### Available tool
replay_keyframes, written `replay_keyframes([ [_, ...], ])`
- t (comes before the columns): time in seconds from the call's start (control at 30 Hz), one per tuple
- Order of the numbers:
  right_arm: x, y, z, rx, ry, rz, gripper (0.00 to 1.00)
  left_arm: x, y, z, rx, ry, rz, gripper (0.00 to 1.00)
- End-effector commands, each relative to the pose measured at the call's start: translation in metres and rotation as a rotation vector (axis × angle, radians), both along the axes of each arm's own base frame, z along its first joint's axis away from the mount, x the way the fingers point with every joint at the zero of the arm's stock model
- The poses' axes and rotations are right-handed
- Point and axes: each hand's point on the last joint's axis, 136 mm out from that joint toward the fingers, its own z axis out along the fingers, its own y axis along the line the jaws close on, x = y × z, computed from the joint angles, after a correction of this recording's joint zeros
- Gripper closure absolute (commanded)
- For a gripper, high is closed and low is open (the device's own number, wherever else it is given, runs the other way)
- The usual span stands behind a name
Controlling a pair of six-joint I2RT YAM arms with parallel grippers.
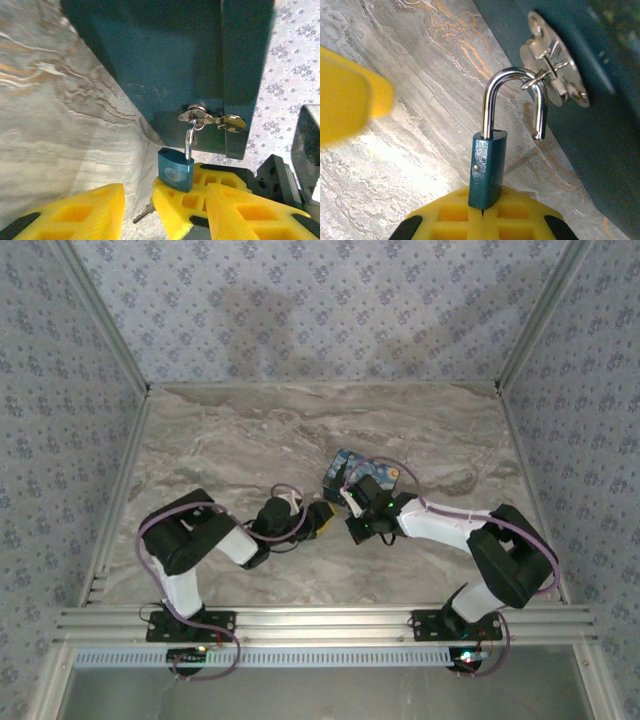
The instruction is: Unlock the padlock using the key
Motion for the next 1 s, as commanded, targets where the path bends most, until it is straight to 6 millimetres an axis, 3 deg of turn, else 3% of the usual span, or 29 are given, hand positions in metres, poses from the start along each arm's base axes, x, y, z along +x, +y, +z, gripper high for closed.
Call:
replay_keyframes([
  [0.0, 0.0, -0.003, 0.005, 0.001, -0.022, 0.003, 1.0, 0.015, 0.016, 0.024, 0.025, -0.08, 0.045, 0.53],
  [0.13, 0.001, -0.006, 0.006, -0.024, -0.037, 0.018, 1.0, 0.03, 0.032, 0.048, 0.15, -0.158, 0.049, 0.49],
  [0.33, 0.003, -0.003, 0.008, -0.036, -0.057, 0.042, 1.0, 0.062, 0.051, 0.082, 0.482, -0.296, 0.01, 0.42],
  [0.43, 0.003, 0.0, 0.01, -0.044, -0.072, 0.061, 1.0, 0.081, 0.047, 0.079, 0.547, -0.293, -0.032, 0.39],
  [0.6, 0.006, 0.001, 0.013, -0.066, -0.101, 0.08, 1.0, 0.102, 0.017, 0.061, 0.539, -0.281, -0.135, 0.4],
  [0.73, 0.01, 0.005, 0.017, -0.066, -0.121, 0.094, 1.0, 0.109, -0.003, 0.051, 0.504, -0.262, -0.2, 0.44],
  [0.97, 0.013, 0.009, 0.018, -0.06, -0.13, 0.108, 1.0, 0.11, -0.018, 0.036, 0.476, -0.226, -0.256, 0.51],
])
